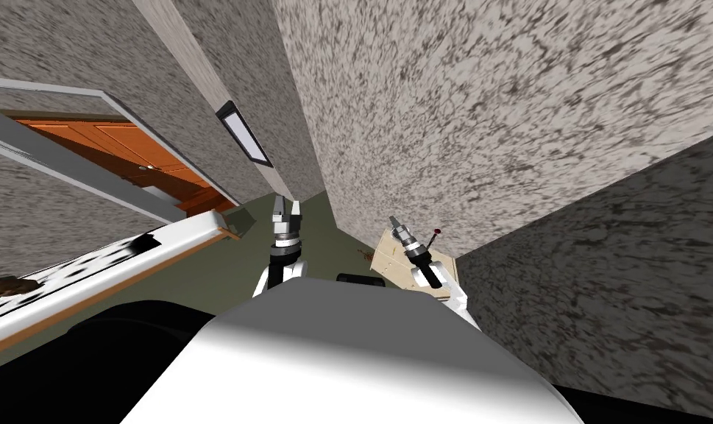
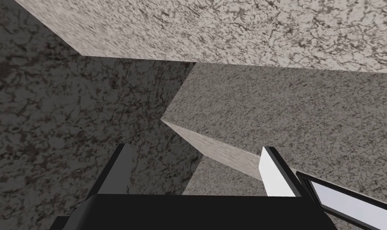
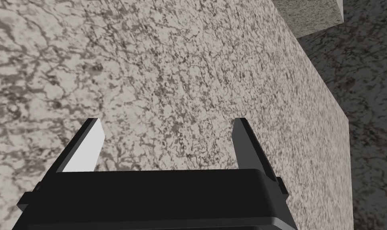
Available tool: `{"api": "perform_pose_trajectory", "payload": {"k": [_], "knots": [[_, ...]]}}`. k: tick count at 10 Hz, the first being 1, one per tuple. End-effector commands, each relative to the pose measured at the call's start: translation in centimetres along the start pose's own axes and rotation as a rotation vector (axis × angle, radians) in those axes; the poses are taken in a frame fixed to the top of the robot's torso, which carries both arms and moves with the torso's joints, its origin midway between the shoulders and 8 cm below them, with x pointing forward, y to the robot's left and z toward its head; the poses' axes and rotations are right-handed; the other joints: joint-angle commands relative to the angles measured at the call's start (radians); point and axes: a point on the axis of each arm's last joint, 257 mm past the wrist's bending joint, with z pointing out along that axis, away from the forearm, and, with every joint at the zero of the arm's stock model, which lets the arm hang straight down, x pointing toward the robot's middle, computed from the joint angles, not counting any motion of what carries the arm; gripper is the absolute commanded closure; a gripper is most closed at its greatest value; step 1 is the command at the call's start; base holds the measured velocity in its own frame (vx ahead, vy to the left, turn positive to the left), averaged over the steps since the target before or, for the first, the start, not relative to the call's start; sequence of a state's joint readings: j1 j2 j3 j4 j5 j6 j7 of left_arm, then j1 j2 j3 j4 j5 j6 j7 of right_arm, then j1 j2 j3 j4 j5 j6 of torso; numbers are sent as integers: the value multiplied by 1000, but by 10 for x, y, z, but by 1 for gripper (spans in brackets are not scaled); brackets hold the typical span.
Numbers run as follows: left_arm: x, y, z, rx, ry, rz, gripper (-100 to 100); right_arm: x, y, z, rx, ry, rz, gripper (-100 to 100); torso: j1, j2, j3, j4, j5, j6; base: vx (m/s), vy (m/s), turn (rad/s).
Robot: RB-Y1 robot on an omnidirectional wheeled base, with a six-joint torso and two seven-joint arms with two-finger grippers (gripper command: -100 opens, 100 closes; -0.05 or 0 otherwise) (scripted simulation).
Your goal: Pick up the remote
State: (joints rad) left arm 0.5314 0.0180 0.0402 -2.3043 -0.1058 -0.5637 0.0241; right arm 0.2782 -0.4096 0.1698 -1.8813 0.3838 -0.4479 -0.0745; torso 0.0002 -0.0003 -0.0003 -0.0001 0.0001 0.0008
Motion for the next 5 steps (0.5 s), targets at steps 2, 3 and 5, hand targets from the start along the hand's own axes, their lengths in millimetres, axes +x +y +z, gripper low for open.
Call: {"api": "perform_pose_trajectory", "payload": {"k": [2,3,5], "knots": [[0,0,0,0,0,0,0,27,-19,-6,30,87,-65,-100,0,0,0,0,0,-1,8,-3,147],[0,0,0,0,0,0,0,47,-36,-15,53,157,-107,-100,0,0,0,0,0,0,5,-5,148],[0,0,0,0,0,0,0,67,-48,-24,61,233,-164,-100,0,1,0,0,0,0,3,-7,125]]}}
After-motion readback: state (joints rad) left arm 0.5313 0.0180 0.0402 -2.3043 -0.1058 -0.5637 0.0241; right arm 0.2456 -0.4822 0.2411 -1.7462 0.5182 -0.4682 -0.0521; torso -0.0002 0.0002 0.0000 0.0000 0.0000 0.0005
